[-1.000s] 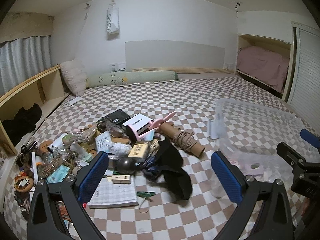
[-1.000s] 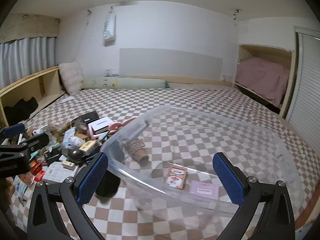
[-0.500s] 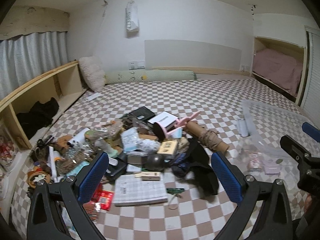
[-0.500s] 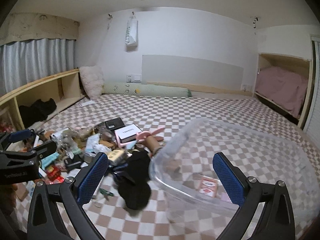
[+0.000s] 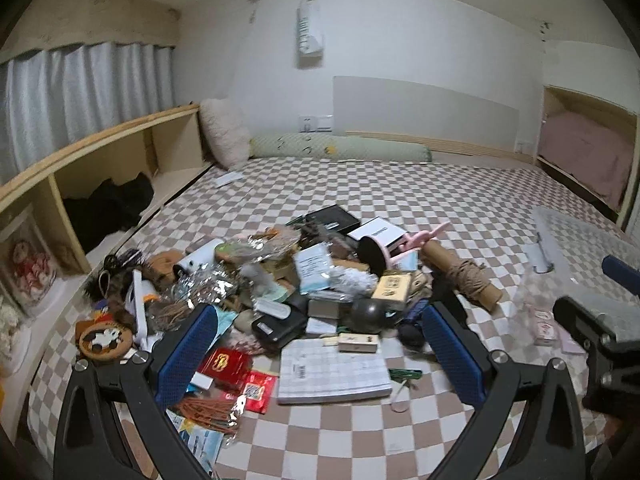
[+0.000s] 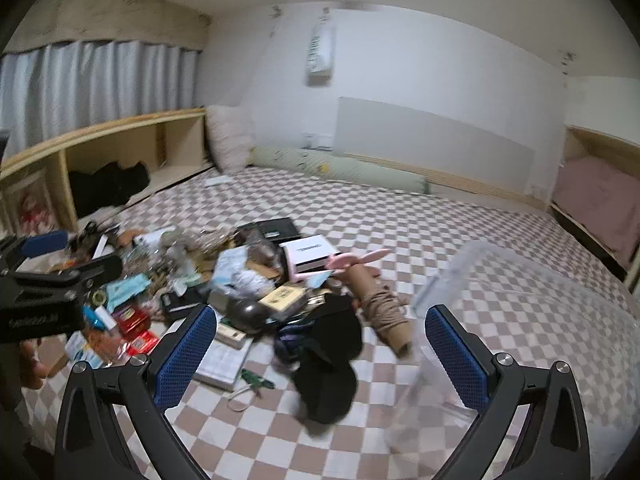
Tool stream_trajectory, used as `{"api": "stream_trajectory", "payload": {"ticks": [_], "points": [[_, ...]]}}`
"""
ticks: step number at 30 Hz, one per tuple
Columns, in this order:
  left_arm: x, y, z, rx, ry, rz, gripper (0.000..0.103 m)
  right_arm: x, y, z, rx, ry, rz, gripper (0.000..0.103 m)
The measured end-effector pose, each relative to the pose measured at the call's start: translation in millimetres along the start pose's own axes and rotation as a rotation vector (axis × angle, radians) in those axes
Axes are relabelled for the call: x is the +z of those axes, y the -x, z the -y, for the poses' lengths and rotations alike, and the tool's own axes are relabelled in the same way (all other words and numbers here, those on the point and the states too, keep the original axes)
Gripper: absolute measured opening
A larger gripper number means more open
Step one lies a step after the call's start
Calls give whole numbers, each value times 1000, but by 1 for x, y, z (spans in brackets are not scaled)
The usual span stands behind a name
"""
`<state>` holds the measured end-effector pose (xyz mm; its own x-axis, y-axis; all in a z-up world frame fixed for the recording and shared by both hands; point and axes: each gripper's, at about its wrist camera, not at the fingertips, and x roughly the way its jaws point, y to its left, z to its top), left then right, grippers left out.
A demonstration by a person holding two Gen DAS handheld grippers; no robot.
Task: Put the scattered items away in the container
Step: 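Lower the right tool onto the black eye mask and close on it, then grasp the small white box with the left tool while the right holds the mask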
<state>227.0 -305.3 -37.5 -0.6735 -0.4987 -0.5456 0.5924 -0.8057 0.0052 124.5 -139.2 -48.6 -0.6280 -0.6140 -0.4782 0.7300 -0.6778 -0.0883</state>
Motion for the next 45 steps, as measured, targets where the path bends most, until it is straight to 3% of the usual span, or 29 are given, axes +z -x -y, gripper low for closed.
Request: {"api": "stream_trajectory", "payload": {"ticks": [7, 16, 20, 27, 29, 35, 41, 45], "points": [[-22, -34, -13, 1, 72, -96, 103, -32, -33, -30, 4, 117, -70, 103], [-41, -77, -2, -16, 123, -194, 103, -85, -76, -42, -65, 211, -142, 103], [-45, -89, 1, -8, 110, -202, 103, -101, -95, -44, -129, 252, -172, 95], [-59, -104, 5, -20, 83, -261, 103, -111, -126, -33, -213, 225, -207, 90], [-62, -108, 8, -23, 71, -275, 103, -110, -135, -26, -197, 193, -228, 89], [-68, -118, 15, -34, 41, -308, 103, -106, -160, -15, -172, 138, -263, 77], [-76, -132, 19, -54, 23, -346, 103, -110, -181, -9, -157, 115, -341, 45], [-77, -146, 22, -81, 36, -361, 103, -112, -177, -7, -140, 110, -350, 34]]}}
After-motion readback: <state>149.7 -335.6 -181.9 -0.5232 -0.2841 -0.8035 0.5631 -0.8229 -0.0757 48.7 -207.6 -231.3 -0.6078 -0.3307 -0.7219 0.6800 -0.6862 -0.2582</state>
